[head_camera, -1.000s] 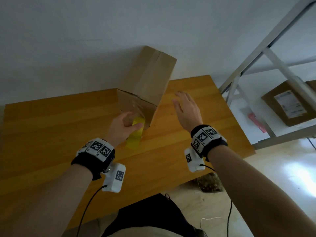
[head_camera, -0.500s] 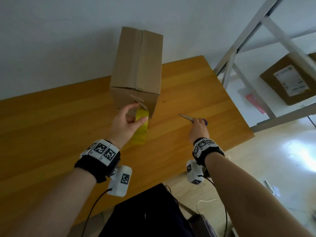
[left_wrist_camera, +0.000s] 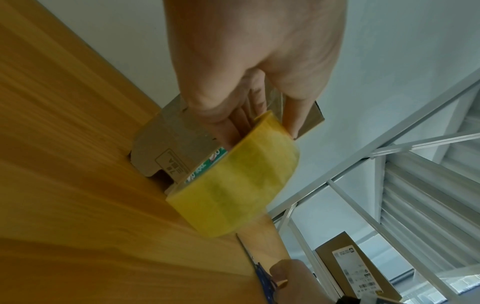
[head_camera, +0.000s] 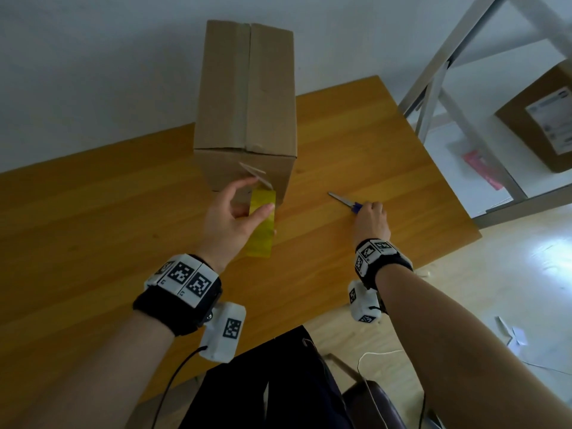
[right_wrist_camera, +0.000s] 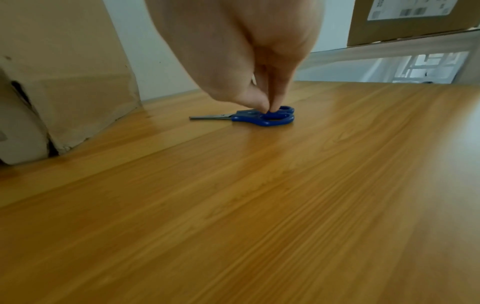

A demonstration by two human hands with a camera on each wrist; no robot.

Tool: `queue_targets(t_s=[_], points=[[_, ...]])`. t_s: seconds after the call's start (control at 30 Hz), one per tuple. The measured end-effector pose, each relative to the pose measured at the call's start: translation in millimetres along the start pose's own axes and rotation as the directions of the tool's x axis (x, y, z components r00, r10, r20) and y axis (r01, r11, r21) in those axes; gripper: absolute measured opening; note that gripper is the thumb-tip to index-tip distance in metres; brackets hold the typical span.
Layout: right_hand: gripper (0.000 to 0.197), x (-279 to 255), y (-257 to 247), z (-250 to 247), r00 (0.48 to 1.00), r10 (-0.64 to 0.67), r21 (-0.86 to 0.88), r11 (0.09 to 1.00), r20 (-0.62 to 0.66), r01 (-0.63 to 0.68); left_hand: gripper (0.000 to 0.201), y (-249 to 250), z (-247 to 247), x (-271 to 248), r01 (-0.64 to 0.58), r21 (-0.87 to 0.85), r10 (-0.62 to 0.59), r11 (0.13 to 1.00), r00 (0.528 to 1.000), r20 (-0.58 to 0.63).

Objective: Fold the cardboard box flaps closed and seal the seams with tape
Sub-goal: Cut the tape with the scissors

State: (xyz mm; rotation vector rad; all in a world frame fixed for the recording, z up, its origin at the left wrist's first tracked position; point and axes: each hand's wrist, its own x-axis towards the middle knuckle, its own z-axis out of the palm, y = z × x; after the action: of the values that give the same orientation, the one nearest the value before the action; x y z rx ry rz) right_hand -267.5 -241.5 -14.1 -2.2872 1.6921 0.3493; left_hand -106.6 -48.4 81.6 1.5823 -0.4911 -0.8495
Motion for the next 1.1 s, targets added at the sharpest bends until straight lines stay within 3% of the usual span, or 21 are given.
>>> queue_targets(t_s=[0.33,0.67,0.9,1.03,1.1], points=[[0.029,4.6,2.8,3.6,0.999,-0.012,-0.130,0.991,-0.045,0.006,0.043,-1.4,-5.9,-3.2,0.062,-0.017,-0.062,0.998,0.998,-0.008],[0.035,-7.7,-4.6,-20.0,0.992,-0.072,-0.142,0.986,0.106,0.086,0.037,-0.6,-14.8,-11.1,0.081,-0.009,-0.082,0.997,0.996,-0.026],[0.030,-35.6,1.4,-41.3,0.984,-0.125,-0.174,0.974,0.128,0.147,0.035,3.5,-19.5,-15.6,0.063,0.035,-0.063,0.997,0.998,-0.014],[0.019,-52.9,2.2,-55.0,0.980,-0.128,-0.090,0.986,0.155,0.143,0.033,6.4,-22.1,-17.8,0.043,0.064,-0.043,0.997,0.999,-0.006],[0.020,-59.4,4.1,-60.1,0.954,-0.151,0.090,0.987,0.258,0.132,0.032,8.1,-23.1,-18.6,0.031,0.096,-0.031,0.995,1.000,0.002]])
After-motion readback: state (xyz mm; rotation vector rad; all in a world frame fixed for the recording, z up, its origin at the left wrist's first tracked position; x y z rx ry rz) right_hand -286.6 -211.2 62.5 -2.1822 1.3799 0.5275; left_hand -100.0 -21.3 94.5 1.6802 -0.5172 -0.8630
